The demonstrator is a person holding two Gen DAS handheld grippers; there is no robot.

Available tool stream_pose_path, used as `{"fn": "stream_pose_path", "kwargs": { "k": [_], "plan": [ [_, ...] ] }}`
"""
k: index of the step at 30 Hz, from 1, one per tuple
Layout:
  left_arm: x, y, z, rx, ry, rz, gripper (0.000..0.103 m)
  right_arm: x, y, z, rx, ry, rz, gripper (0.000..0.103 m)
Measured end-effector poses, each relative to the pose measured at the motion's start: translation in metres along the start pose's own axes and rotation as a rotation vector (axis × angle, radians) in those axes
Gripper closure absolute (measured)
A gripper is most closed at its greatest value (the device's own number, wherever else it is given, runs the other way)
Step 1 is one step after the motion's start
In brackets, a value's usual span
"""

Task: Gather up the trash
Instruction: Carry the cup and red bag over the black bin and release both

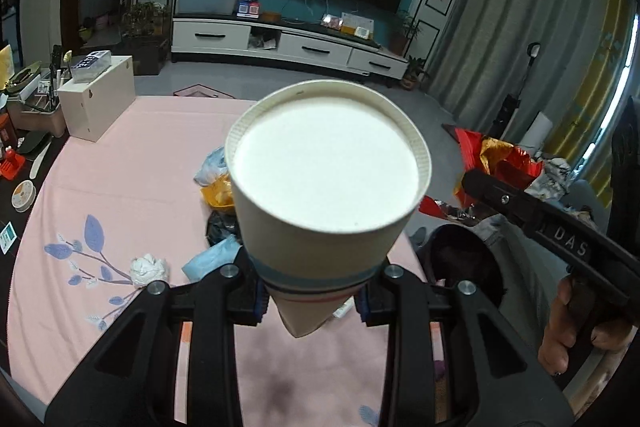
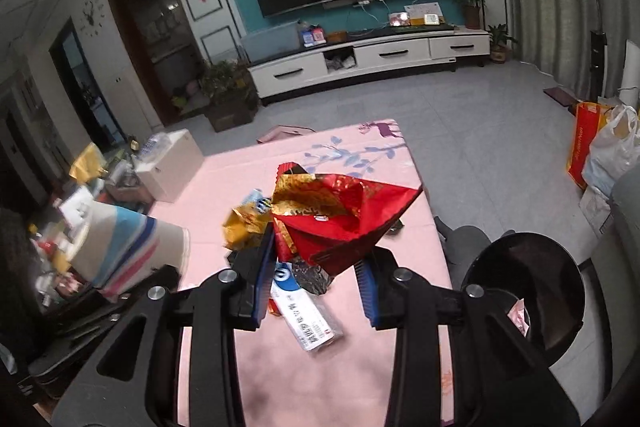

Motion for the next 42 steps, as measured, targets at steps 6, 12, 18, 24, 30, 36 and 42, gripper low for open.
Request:
{"fn": "stream_pose_path", "kwargs": {
  "k": [6,12,18,24,30,36,42],
  "plan": [
    [-0.027,0.014,-0.014,0.067,-0.002,-0.042,0.07,-0.018,0.007,-0.003,0.053,0.008,-0.055,0.066],
    [-0.042,0.022,-0.013,0.032,-0.043,-0.075,0.07,-0.04,0.01,0.012,0.043,0.021,-0.083,0.066],
    [-0.054,0.034,-0.011,0.028,-0.084,-0.103,0.07,-0.045,0.013,0.02,0.053,-0.013,-0.069,0.065],
    [-0.064,0.026,0.014,0.031,-0.074,-0.067,0.07,-0.042,0.002,0.034,0.008,-0.024,-0.062,0.065],
    [-0.069,0.034,0.04,0.015,-0.093,0.006,0.07,-0.019,0.012,0.072,-0.084,-0.061,-0.017,0.063],
    [-0.09,0.048,0.093,-0.086,-0.032,-0.033,0.07,-0.007,0.016,0.102,-0.123,-0.018,-0.012,0.063],
    [-0.11,0.046,0.16,-0.158,0.08,-0.055,0.07,0.031,-0.005,0.163,-0.227,0.085,0.081,0.063]
  ]
}}
Point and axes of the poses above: each gripper's, at about its wrist camera, not at the fingertips, and x roughly against the way its jaws point, z to its right, y to its underside, the point moved 10 cm from there along -x, roughly the way its jaws point, and after that the axes turned 6 degrees about -x, right-handed, at the moved point
